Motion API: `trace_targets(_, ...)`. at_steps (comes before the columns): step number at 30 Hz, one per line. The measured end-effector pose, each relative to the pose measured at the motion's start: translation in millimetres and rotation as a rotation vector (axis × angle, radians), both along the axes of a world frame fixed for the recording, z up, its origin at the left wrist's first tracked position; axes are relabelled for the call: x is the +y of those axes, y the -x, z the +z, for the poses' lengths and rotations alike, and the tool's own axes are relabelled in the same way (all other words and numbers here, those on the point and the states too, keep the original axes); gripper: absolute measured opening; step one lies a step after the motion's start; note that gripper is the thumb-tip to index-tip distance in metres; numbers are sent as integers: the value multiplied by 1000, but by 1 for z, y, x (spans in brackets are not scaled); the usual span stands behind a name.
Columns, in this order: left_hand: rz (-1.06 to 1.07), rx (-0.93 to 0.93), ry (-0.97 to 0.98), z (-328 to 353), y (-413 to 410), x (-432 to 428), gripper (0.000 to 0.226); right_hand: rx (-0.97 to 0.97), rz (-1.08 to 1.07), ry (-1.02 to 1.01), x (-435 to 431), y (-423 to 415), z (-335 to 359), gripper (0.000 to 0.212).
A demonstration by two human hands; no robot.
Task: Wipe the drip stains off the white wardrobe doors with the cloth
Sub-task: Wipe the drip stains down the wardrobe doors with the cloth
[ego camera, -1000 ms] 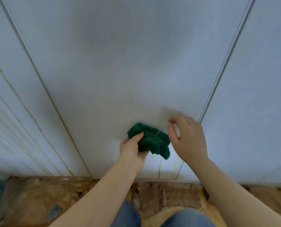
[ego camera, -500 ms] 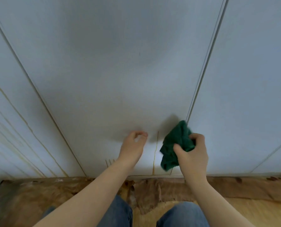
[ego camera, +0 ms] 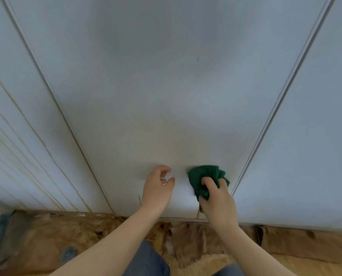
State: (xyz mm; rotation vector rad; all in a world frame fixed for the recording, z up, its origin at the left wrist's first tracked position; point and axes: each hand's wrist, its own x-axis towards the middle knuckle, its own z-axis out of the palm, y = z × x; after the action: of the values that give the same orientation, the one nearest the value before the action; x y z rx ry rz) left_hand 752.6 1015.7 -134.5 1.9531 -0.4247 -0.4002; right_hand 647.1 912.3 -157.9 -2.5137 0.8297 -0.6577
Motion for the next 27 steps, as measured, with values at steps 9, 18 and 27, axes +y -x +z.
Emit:
trace_targets(9, 4, 52, 14, -2, -14, 0, 17, 85, 77, 186, -15, -8, -7, 57)
trace_targets(18, -39, 102, 4, -8, -15, -2, 20, -124, -15, -147, -4, -15, 10, 38)
trace_targets(27, -49, 133, -60, -23, -6, -8, 16, 17, -102, -356, -2, -2, -30, 30)
